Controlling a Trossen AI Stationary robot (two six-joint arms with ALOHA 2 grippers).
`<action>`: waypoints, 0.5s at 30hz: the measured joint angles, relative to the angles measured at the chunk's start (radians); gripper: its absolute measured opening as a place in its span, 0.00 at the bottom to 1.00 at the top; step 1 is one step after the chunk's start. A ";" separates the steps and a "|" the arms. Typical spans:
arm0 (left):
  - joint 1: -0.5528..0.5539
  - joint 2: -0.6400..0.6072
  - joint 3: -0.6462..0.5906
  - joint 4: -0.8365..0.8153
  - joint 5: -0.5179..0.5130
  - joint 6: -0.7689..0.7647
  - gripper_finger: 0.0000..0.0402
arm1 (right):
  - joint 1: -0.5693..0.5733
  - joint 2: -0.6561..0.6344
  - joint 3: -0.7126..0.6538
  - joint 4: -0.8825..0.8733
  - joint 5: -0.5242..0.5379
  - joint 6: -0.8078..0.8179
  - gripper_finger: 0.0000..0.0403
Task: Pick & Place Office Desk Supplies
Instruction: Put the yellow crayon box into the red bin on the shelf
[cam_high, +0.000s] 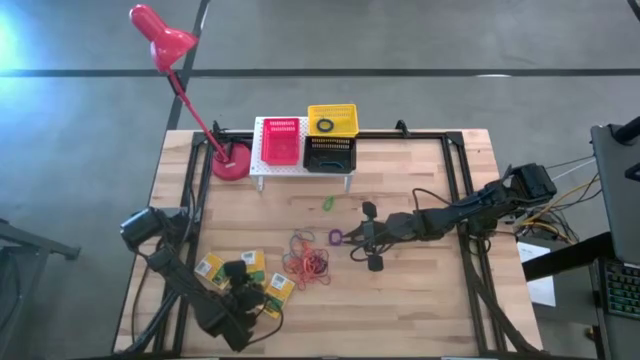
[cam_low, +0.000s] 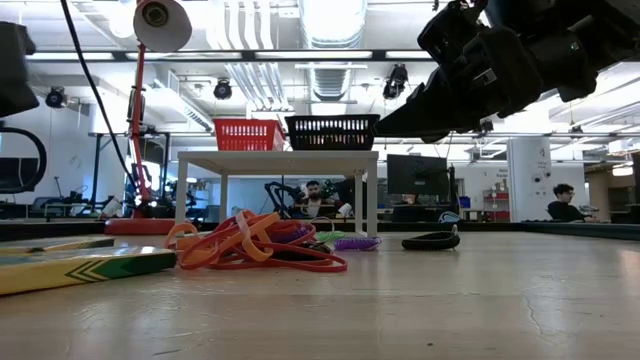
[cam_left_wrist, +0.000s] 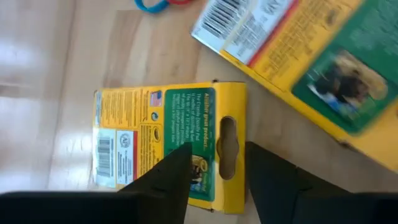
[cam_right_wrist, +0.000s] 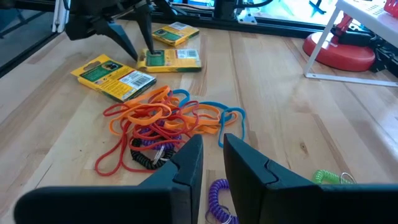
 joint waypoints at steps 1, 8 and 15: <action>0.001 0.001 -0.002 0.000 -0.007 -0.007 0.35 | 0.000 0.000 0.000 0.000 0.000 0.000 0.15; 0.003 -0.003 -0.060 0.031 -0.028 -0.088 0.18 | 0.000 0.000 0.000 0.000 0.000 0.000 0.16; 0.004 -0.003 -0.091 0.010 -0.056 -0.162 0.02 | 0.000 0.000 0.000 0.000 0.000 0.003 0.15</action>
